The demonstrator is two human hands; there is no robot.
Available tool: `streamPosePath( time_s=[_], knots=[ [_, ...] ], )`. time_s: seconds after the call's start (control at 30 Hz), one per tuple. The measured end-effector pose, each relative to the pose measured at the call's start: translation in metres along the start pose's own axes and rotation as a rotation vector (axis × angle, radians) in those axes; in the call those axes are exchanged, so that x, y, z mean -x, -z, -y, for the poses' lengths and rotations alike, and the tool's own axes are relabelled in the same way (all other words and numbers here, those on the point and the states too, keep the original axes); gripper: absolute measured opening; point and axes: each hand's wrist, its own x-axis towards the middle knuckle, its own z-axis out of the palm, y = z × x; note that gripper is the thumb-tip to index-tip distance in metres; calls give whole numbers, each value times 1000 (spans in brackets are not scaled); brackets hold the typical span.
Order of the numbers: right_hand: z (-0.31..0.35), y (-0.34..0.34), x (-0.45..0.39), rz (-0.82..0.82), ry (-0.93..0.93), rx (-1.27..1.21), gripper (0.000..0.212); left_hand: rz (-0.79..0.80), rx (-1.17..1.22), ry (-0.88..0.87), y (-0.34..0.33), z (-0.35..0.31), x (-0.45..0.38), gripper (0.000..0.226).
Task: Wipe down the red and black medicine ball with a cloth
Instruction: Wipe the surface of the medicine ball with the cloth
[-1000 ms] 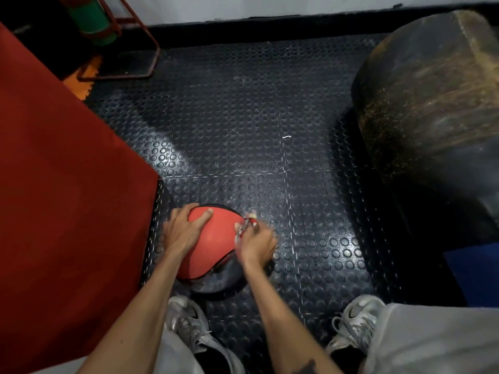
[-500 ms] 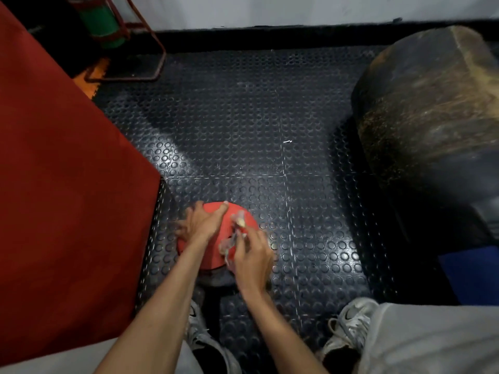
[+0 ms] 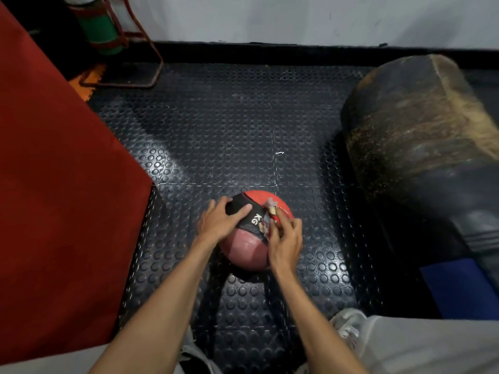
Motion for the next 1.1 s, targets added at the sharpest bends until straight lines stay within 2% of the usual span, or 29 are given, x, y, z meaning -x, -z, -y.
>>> streamPosePath(
  time_s=[0.1, 0.17, 0.2, 0.27, 0.4, 0.47, 0.53, 0.6, 0.67, 0.73, 0.8, 0.87, 0.93, 1.03, 1.1],
  knots=[
    [-8, 10, -27, 22, -14, 11, 34, -26, -170, -92, 0, -3, -15, 66],
    [-7, 15, -40, 76, 48, 49, 35, 21, -65, -223, -9, 0, -19, 58],
    [-6, 14, -47, 86, 70, 64, 35, 47, 19, -228, -15, 0, -19, 57],
    [-3, 9, -57, 102, 83, 68, 34, -2, 57, -160, -26, 1, -13, 56],
    [24, -4, -74, 168, 111, -27, 32, -234, -52, 85, -32, 8, 14, 55],
    [28, -7, -76, 133, 86, -41, 33, -333, -51, 49, -27, 16, 13, 58],
    [14, -9, -60, 90, 29, -20, 36, -239, -76, -142, -24, 23, 5, 66],
    [-4, -11, -27, 47, -37, -33, 36, -116, -36, -207, -24, 24, -3, 73],
    [-12, -11, 7, 8, 2, -60, 37, -153, -11, -110, -19, 18, -6, 70],
    [-9, -17, 30, 12, 112, -55, 39, -207, -94, -43, -9, 8, -12, 65],
    [2, -23, 35, -10, 160, -43, 38, -159, -82, -35, -5, 0, -22, 70],
    [9, -27, 30, -8, 203, 10, 39, -58, 47, -21, -15, -1, -23, 78],
    [15, -24, 12, 23, 283, 107, 42, -38, 101, -13, -27, -2, -22, 77],
    [31, -18, -41, 79, 241, 184, 37, -58, 163, 31, -26, -9, -19, 77],
    [33, -21, -56, 10, 138, 191, 29, -44, 193, 46, -28, -11, -23, 78]
  ],
)
